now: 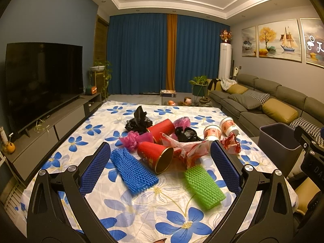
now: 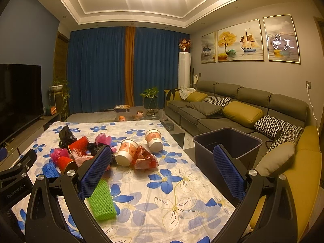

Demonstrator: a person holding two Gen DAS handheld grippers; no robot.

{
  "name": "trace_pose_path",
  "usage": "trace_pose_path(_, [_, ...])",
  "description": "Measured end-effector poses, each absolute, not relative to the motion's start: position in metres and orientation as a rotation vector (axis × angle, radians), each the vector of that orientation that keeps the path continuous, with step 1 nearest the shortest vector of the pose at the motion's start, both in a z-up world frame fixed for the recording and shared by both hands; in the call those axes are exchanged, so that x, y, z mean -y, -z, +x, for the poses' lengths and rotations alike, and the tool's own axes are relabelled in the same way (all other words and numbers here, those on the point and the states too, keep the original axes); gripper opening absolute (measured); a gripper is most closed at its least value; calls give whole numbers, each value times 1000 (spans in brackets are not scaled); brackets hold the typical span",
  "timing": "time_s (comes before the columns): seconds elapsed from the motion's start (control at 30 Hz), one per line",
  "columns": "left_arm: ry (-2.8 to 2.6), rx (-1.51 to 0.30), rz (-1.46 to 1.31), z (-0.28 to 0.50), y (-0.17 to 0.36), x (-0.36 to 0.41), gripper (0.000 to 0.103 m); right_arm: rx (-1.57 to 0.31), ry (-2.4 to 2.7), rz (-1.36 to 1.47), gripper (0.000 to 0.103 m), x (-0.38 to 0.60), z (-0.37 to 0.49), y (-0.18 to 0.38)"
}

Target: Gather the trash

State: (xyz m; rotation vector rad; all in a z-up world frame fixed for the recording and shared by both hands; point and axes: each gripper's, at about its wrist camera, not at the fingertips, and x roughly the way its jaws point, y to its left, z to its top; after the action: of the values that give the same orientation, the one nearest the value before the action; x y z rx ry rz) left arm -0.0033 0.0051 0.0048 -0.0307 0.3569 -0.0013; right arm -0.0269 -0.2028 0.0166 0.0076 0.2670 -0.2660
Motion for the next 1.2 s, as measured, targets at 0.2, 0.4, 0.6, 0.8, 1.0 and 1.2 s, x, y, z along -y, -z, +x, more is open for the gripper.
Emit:
trace_pose_path(0.2, [0, -356, -31, -4, -5, -5, 97, -267, 266, 10, 98, 203, -27, -17])
trace_pose_path(0.4, [0, -356, -31, -4, -4, -5, 97, -267, 266, 10, 98, 203, -27, -17])
trace_pose_path(0.6, [1, -355, -31, -4, -4, -6, 97, -266, 267, 9, 98, 202, -27, -17])
trace_pose_path(0.8, [1, -356, -32, -4, -4, -6, 97, -266, 265, 10, 98, 201, -27, -19])
trace_pose_path(1.0, [1, -354, -32, -4, -3, -5, 97, -265, 265, 11, 98, 202, -27, -19])
trace_pose_path(1.2, [1, -354, -33, -4, -6, -6, 97, -262, 265, 13, 98, 202, -27, -18])
